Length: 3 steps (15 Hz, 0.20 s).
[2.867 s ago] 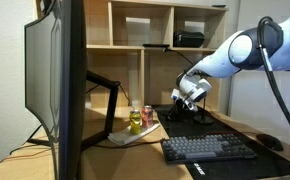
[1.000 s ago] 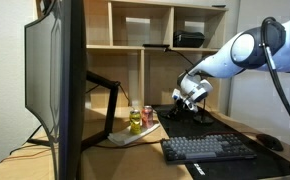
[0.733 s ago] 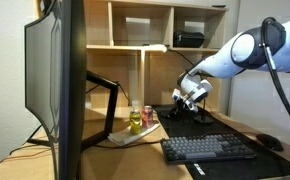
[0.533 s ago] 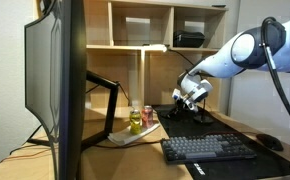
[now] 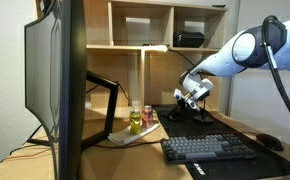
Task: Switch on the desk lamp
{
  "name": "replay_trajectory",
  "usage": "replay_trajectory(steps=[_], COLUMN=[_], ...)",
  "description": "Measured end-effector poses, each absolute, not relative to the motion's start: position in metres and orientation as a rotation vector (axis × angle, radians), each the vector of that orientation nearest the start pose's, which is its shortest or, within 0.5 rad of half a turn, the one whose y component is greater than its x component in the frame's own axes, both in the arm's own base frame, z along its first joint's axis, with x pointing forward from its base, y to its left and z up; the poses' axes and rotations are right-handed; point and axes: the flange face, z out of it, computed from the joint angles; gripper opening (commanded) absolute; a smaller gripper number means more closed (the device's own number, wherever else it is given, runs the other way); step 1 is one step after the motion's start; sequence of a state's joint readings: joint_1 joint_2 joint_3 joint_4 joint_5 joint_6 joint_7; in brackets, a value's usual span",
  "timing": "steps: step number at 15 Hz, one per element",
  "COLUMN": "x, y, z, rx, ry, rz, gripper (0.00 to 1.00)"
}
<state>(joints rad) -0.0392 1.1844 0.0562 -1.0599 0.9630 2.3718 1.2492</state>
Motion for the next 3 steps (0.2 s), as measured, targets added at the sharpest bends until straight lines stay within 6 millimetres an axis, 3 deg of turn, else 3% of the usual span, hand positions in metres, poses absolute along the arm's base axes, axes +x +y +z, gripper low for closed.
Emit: replay_trajectory(steps=[3], x=[0.775], y=[-0.009], z=[0.108], rx=[-1.402], ry=[2.055], rz=[0.486], gripper=[1.0])
